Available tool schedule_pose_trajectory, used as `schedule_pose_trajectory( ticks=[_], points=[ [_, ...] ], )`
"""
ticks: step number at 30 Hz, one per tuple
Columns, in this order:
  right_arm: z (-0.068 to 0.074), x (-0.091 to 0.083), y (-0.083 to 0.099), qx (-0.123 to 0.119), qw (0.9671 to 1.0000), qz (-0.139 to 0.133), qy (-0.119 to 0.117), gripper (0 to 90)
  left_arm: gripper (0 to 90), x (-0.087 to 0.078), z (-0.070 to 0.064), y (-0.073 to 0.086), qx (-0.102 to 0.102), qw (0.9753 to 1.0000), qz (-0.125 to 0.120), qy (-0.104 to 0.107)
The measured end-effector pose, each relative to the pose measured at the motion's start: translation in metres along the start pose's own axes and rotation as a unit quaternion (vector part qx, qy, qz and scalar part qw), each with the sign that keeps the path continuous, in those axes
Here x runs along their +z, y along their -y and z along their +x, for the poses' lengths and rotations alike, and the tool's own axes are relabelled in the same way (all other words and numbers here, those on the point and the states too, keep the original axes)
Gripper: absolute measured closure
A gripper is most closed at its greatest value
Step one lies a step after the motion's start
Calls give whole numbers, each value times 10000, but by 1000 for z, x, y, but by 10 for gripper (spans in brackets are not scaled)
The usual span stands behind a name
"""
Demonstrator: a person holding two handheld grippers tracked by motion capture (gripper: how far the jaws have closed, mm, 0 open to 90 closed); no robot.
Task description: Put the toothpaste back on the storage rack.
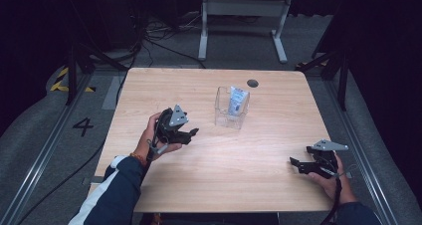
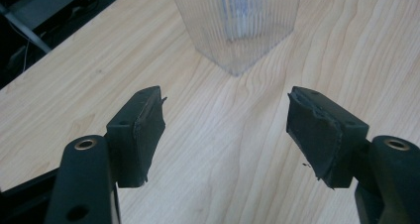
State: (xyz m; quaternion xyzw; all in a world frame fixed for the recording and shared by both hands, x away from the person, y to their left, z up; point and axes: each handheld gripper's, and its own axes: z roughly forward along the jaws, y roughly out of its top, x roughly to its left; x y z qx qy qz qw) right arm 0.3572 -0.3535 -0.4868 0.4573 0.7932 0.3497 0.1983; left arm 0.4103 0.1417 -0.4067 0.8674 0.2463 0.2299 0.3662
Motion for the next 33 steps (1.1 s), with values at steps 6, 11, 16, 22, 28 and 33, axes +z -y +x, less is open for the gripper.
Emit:
schedule_pose_trajectory(
  ticks=[6, 11, 16, 22, 28, 33],
  points=[
    [0, 0, 0, 2, 10000, -1, 0, 147, 286, -9, 0, 20, 127, 9993, 334, -120],
    [0, 0, 0, 3, 10000, 0, -1, 147, 275, -19, 1, 40, 119, 9984, 525, -185],
    [0, 0, 0, 5, 10000, 1, -3, 147, 221, -26, -1, 58, 125, 9962, 795, -326],
    [0, 0, 0, 12, 10000, 2, 0, 145, 215, -39, -3, 83, -43, 9948, 927, -423],
    [0, 0, 0, 12, 10000, 2, 1, 145, 210, -49, -2, 111, -319, 9944, 945, -353],
    [0, 0, 0, 13, 10000, 1, 0, 145, 199, -58, -1, 133, -561, 9929, 1006, -296]
  ],
)
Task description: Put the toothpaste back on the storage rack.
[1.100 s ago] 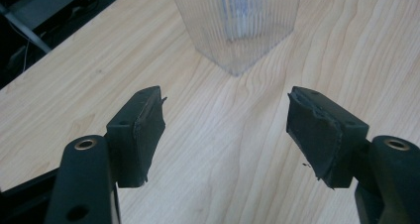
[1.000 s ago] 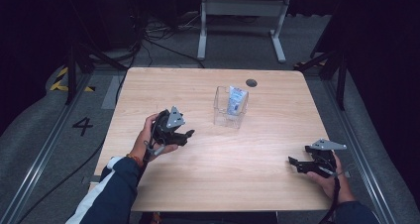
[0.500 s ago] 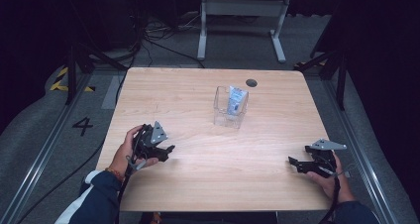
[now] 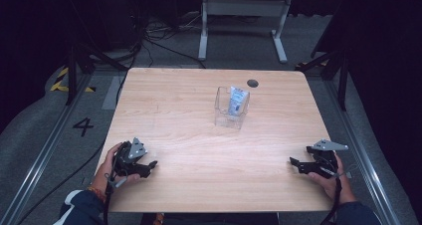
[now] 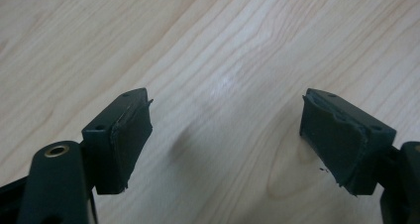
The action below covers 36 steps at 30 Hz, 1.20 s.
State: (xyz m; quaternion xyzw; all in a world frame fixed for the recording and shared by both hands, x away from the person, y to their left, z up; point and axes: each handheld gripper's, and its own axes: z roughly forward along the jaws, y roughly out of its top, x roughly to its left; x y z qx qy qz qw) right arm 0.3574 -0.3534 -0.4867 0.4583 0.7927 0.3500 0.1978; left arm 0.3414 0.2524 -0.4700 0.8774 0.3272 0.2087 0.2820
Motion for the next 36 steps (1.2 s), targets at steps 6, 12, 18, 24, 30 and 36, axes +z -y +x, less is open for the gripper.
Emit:
schedule_pose_trajectory(
  ticks=[6, 12, 18, 24, 30, 36],
  points=[
    [0, 0, 0, 5, 10000, 6, 9, 145, 188, -10, 10, 31, -658, 9970, -326, 249],
    [0, 0, 0, 4, 10000, 5, 10, 145, 168, -20, 19, 48, -970, 9943, -298, 324],
    [0, 0, 0, -6, 10000, 9, -3, 146, 164, -24, 19, 53, -1123, 9929, -288, 276],
    [0, 0, 0, -3, 10000, -1, -1, 147, 62, -21, 20, 52, -1250, 9920, -148, -31],
    [0, 0, 0, -14, 10000, 8, -17, 146, 29, -21, 23, 52, -1397, 9901, -99, -31],
    [0, 0, 0, -19, 10000, 6, -22, 146, 18, -20, 22, 51, -1502, 9886, -59, -57]
  ],
)
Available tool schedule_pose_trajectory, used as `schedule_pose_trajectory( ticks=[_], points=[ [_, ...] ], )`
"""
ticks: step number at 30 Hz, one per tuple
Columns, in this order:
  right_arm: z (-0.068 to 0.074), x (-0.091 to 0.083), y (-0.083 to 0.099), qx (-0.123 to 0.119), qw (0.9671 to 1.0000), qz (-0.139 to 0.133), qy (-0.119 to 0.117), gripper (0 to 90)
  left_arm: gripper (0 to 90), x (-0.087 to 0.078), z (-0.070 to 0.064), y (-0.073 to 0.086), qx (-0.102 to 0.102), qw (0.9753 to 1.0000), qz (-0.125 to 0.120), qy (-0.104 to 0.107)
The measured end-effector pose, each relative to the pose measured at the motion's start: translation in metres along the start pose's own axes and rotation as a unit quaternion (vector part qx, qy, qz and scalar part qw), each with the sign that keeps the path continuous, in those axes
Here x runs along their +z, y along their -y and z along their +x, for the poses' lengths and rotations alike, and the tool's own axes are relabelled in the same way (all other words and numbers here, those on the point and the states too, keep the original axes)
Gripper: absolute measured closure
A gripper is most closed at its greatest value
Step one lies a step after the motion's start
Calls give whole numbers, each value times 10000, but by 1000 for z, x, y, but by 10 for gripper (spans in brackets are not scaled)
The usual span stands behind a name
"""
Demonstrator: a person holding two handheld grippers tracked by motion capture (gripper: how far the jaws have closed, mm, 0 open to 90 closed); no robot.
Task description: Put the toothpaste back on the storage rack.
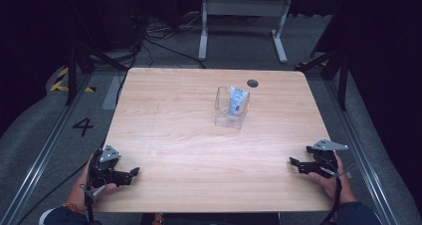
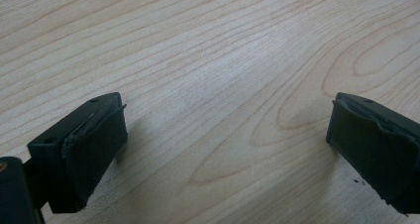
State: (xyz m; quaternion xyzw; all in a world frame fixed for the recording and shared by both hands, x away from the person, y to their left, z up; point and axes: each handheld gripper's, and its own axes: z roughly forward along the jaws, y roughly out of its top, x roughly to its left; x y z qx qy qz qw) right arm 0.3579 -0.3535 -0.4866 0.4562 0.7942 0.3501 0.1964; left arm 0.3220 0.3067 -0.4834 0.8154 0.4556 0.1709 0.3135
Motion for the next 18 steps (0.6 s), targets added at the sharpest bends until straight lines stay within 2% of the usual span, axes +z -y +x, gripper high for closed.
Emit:
schedule_pose_trajectory(
  ticks=[9, 18],
  points=[
    [-1, 0, 0, -5, 10000, -2, -19, 149, 2, 1, -1, 0, -87, 9999, -6, -52],
    [0, 0, 0, 0, 10000, -4, -10, 150, 2, 0, -1, 0, -77, 9999, 13, -67]
  ],
)
